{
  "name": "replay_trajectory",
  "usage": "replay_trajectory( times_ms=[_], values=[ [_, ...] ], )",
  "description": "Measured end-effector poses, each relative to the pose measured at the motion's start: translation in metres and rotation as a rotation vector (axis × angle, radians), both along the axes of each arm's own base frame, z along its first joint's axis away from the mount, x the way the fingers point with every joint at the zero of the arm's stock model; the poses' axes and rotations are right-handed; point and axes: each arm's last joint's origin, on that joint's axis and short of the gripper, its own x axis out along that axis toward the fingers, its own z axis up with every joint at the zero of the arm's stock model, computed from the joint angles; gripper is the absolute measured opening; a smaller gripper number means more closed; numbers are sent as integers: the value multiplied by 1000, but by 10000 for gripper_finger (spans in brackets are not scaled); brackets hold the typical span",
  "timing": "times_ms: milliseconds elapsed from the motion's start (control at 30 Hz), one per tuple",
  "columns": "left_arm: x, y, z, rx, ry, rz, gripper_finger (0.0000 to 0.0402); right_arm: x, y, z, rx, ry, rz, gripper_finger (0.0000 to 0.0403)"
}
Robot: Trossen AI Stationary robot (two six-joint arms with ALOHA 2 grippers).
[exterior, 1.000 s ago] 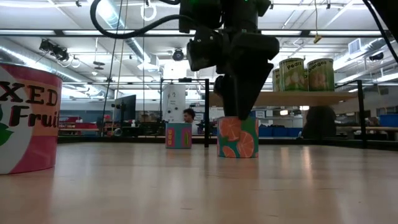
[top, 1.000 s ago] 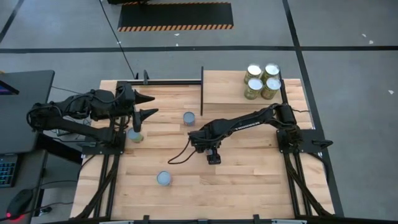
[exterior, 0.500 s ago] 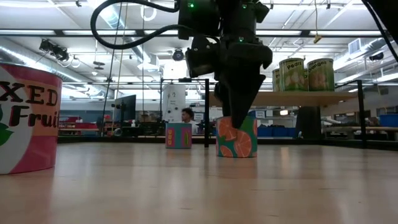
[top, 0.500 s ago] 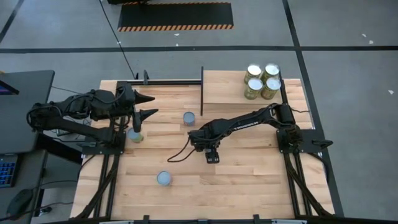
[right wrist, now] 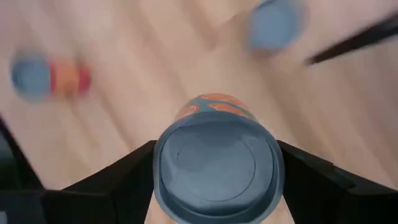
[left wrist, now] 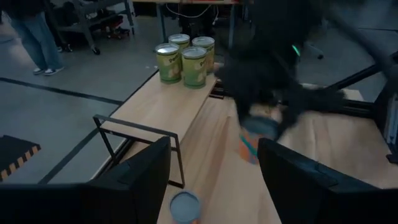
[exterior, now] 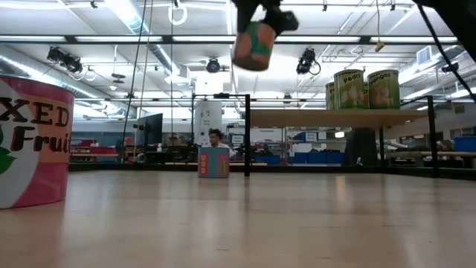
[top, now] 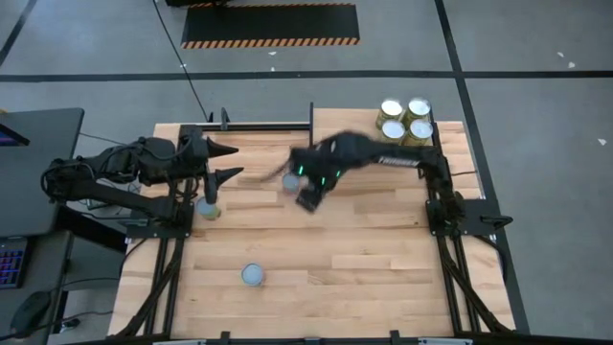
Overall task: Pick and place cans onto a shelf
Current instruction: Put the small canned oranges on the shelf
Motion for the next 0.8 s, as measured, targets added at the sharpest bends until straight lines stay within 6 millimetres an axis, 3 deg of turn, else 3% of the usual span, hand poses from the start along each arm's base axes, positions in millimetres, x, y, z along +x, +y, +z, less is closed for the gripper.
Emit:
replay_trajectory(
  times_ms=[67,200,500,600,800],
  values=[
    [0,0,1,6,-6,1,247,-10,-20,14,-6,-39,-161,296],
    [0,0,1,7,-6,3,247,-37,-62,21,17,-15,-493,292],
    [0,0,1,9,-7,2,247,-65,-132,24,-50,-23,-887,292],
    [0,0,1,9,-7,2,247,-69,-146,18,-50,-11,-981,292],
    [1,0,3,37,-19,-6,247,-70,-152,7,-14,-1,-1117,293]
  ],
)
